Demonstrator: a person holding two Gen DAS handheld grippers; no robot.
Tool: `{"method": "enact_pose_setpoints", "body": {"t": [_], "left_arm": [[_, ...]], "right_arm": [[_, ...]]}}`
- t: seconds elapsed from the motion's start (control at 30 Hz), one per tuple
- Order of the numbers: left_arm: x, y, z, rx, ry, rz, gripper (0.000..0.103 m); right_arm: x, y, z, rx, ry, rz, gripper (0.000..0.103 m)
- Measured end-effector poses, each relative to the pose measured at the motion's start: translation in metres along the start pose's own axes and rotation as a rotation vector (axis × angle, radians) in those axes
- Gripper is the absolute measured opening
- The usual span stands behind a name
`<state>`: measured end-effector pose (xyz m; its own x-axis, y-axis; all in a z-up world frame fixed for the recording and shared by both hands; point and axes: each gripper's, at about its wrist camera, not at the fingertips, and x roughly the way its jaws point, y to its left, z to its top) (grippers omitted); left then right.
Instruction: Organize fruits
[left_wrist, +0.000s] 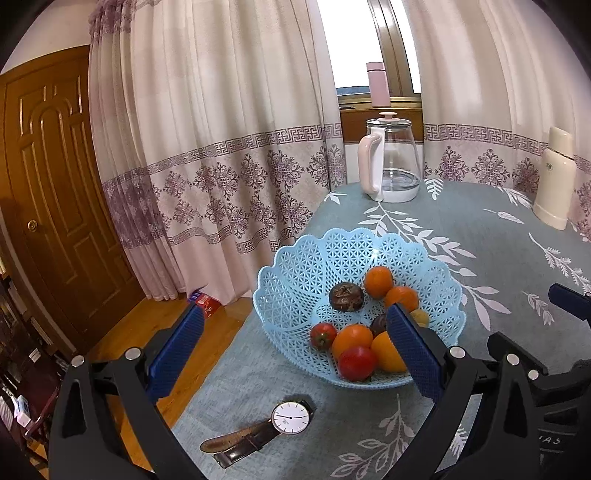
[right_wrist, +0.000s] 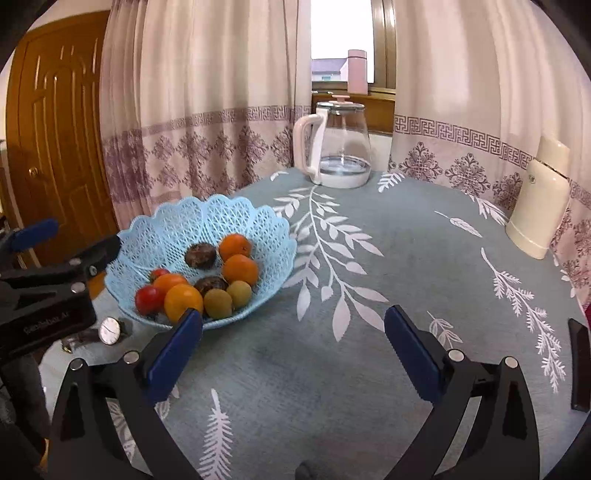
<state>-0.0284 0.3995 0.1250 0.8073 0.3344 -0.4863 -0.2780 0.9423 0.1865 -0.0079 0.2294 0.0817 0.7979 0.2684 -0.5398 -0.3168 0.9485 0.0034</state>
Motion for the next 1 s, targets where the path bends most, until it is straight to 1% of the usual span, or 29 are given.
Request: {"method": "enact_pose_setpoints", "body": {"t": [0.13,0.27,0.43,0.83,1.0], "left_arm": [[-0.001,0.000,-0.001,0.000,-0.001,0.000,0.100],[-0.001,0.000,-0.002,0.010,-0.003,0.001,0.100],[-0.004,-0.004,-0.006,0.046,-0.019,0.037,0.100],[0.000,0.000,-0.011,0.054,0.001,0.053,0.100],[0.001,-0.002,-0.013,0.059,0.004,0.049,0.100]], "right_arm": [[-0.002,0.002,0.000,-0.011,-0.013,-0.032,0.098],[-0.004,0.004,0.000,-0.017,-0.017,-0.031,0.098],[-0.004,0.010,-0.001,-0.046,-0.017,-0.033,0.098],[-0.007,0.017,-0.002,-0.079,-0.031,-0.047,0.098],[-0.007,0.021,-0.002,-0.094,-0.035,-0.061,0.098]]}}
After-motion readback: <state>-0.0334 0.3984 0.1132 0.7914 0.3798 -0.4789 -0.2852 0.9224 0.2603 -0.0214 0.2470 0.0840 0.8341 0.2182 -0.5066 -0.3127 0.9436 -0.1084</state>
